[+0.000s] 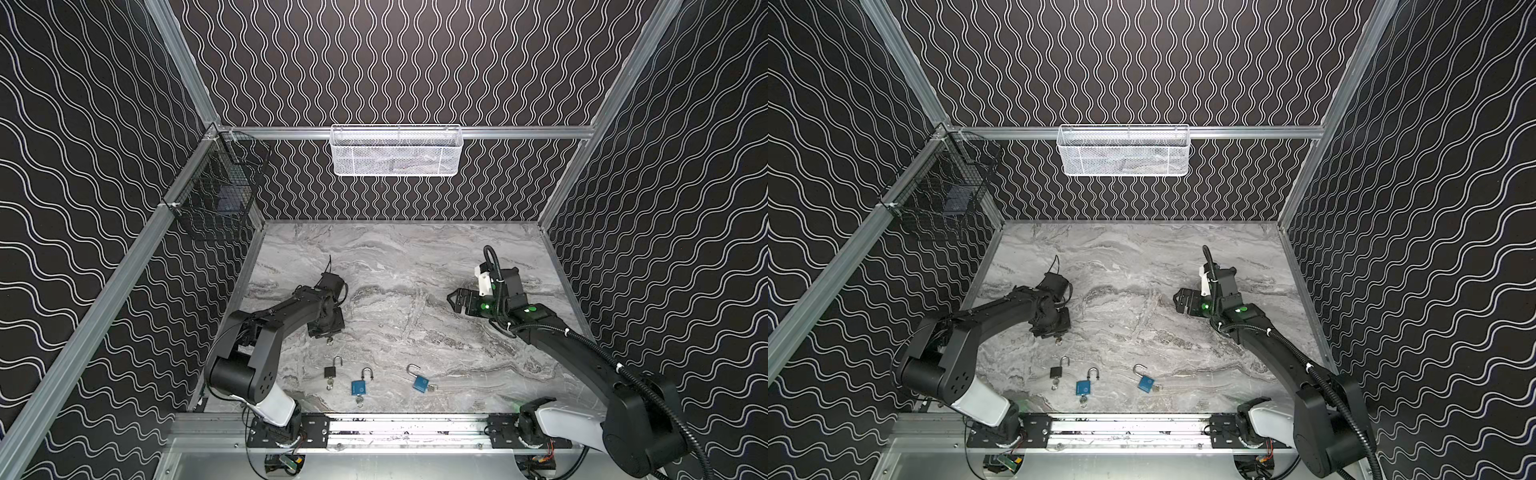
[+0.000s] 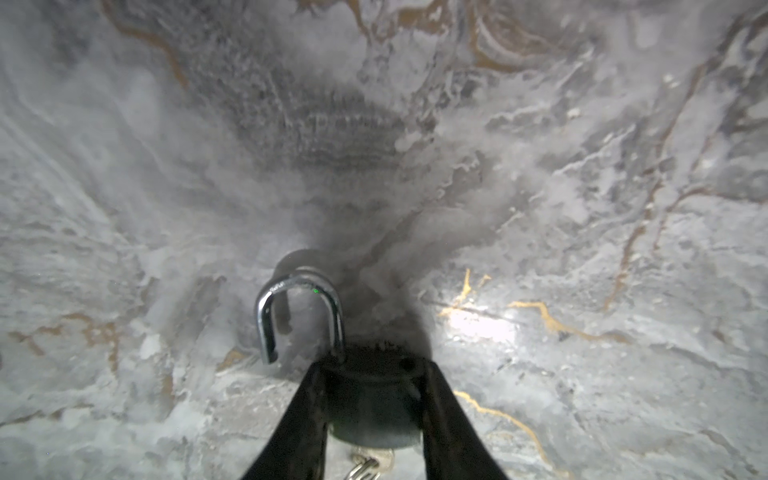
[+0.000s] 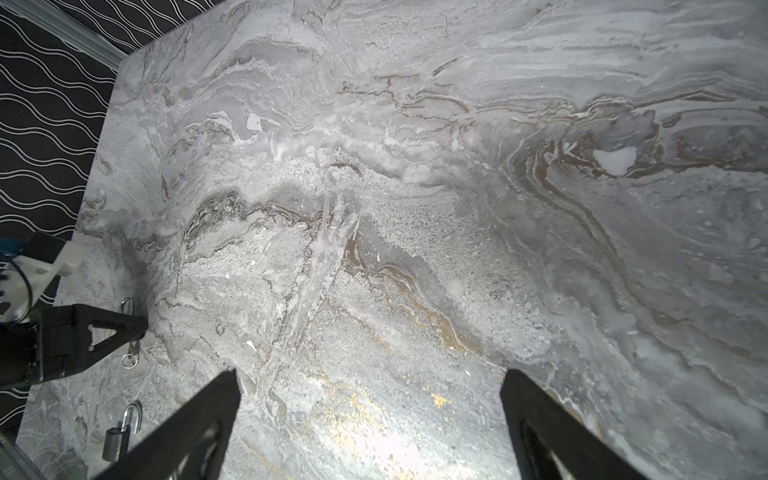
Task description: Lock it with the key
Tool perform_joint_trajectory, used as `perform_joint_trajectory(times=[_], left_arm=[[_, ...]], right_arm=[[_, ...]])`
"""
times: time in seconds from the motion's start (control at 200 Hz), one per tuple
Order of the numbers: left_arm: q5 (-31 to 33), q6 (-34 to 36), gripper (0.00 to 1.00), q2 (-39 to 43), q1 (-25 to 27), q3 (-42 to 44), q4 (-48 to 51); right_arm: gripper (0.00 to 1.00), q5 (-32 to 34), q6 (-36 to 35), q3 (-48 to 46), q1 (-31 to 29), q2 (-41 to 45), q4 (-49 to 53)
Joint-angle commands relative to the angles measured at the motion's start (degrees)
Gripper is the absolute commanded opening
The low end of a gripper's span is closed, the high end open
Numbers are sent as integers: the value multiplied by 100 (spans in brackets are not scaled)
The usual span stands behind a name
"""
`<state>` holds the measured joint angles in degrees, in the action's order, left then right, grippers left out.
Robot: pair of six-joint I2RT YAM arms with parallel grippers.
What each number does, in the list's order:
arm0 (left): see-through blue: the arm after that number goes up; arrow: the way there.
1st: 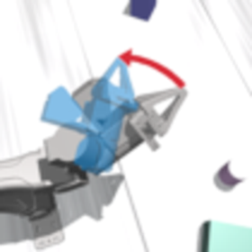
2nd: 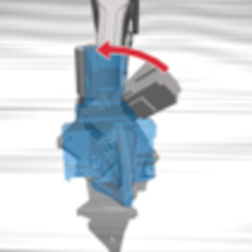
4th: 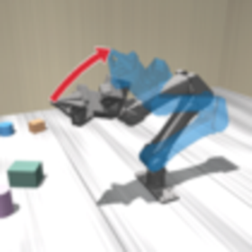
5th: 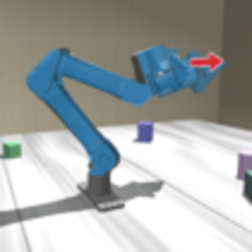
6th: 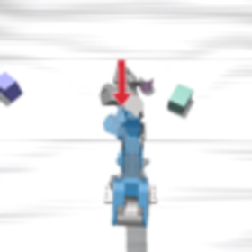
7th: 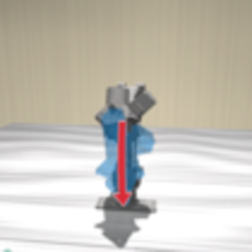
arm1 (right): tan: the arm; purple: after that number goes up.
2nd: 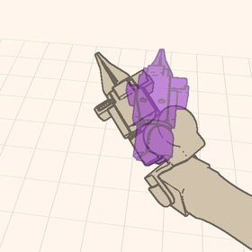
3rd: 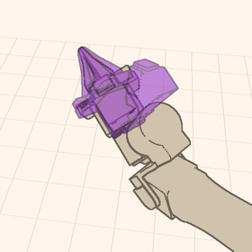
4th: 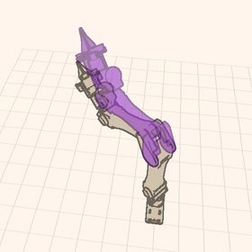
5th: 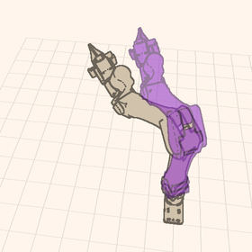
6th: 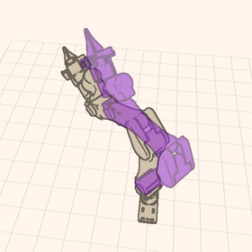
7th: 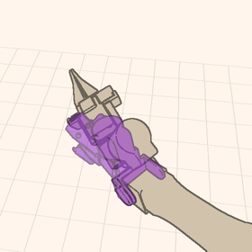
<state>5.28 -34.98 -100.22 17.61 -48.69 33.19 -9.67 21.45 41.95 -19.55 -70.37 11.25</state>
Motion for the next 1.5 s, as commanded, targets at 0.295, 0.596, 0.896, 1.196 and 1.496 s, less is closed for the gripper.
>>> perform_joint_trajectory(times=[0.295,0.596,0.896,1.196,1.496], left_arm=[[-1246,-332,29,200,-29,417,-1099],[-1930,-1676,31,1148,-12,853,-1997],[-2315,-2664,32,1925,15,955,-2013],[-2476,-3253,31,2725,15,1180,-1980],[-2612,-3479,31,2829,15,1213,-2179]], right_arm=[[100,-1027,316,-472,-7,-40,-1037],[100,-1642,917,-1179,-368,-86,-2925],[95,-443,892,-1126,-1984,-908,-4383],[77,245,640,-382,-3063,-2124,-5509],[66,356,453,398,-3554,-2759,-5434]])
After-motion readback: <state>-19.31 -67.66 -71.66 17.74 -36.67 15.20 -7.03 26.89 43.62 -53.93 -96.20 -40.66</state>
